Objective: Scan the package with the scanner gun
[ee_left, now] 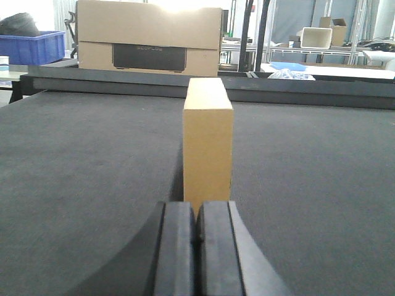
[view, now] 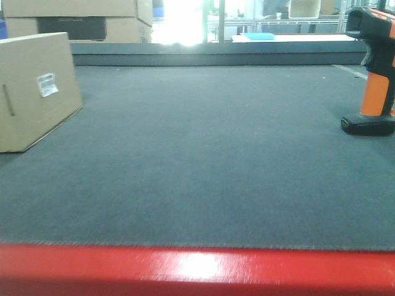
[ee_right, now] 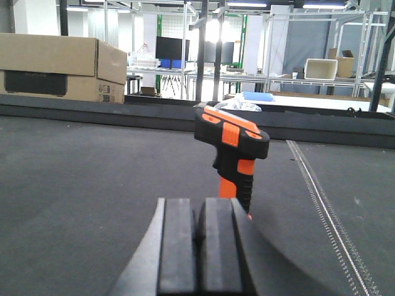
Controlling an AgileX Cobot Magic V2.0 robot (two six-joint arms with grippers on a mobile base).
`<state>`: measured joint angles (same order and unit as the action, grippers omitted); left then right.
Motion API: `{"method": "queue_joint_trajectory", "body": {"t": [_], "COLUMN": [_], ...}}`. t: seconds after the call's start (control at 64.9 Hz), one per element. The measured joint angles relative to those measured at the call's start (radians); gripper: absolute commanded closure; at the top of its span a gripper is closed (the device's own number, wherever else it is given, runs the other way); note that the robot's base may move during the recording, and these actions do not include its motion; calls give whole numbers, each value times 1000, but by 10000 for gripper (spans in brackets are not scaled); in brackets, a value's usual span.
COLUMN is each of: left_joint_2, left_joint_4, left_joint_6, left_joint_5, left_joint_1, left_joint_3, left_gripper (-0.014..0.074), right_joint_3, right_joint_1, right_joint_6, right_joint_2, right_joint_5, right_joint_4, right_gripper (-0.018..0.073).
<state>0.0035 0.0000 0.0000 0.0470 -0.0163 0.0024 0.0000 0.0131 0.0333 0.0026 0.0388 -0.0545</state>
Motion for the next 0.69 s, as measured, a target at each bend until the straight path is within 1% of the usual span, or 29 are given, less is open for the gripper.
{"method": "queue_joint_trajectory", "body": {"t": [0.694], "left_joint_2": [0], "left_joint_4": [0], "left_joint_6": [0], "left_joint_5": [0], "left_joint_1": [0], "left_joint_3": [0], "left_gripper": [707], "right_joint_3": [0], "right_joint_1": [0], "right_joint_6": [0], "right_joint_2": [0], "right_joint_5": [0], "right_joint_4": [0], "right_gripper": [721]}}
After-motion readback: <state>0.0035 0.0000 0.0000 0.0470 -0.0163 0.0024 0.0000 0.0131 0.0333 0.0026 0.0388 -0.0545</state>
